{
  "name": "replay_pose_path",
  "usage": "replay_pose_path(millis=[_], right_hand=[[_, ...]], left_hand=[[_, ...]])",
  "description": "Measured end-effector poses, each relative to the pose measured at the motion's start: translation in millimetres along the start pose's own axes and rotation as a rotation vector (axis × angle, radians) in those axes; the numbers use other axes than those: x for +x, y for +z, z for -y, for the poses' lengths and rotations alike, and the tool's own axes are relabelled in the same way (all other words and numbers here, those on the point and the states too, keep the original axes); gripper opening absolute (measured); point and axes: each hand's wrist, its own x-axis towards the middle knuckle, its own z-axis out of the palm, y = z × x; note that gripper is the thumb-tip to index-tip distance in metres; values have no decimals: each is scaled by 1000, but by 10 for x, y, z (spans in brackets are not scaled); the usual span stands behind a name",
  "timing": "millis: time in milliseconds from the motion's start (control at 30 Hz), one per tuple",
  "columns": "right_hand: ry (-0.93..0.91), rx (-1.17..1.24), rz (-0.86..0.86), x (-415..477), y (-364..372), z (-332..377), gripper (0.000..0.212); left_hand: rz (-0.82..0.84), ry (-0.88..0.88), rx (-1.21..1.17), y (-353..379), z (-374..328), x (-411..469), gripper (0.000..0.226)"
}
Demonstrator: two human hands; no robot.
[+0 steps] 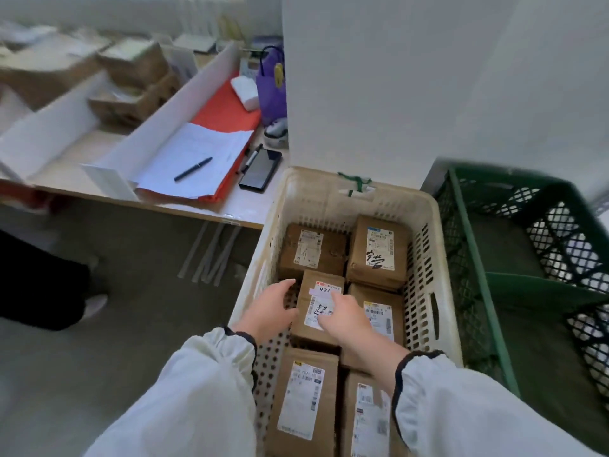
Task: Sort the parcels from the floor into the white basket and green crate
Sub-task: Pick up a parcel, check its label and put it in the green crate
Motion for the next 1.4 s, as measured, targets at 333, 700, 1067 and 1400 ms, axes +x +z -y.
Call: replay_pose_path(millis=[333, 700, 1067, 1400], right_hand=[[-404, -268, 65, -412, -1327, 1010, 65], [-724, -386, 306, -1469, -351, 2100, 64], [-1169, -761, 603, -4014, 1750, 2359, 44], [-1341, -900, 1029, -6497, 3658, 1356, 49]], left_hand=[[-258, -60, 55, -1172, -357, -842, 69], [-525, -477, -56, -1338, 566, -2979, 66], [-744, -1001, -266, -218, 1273, -6205, 57], [-960, -1445, -563, 1509, 1141, -8839, 50]])
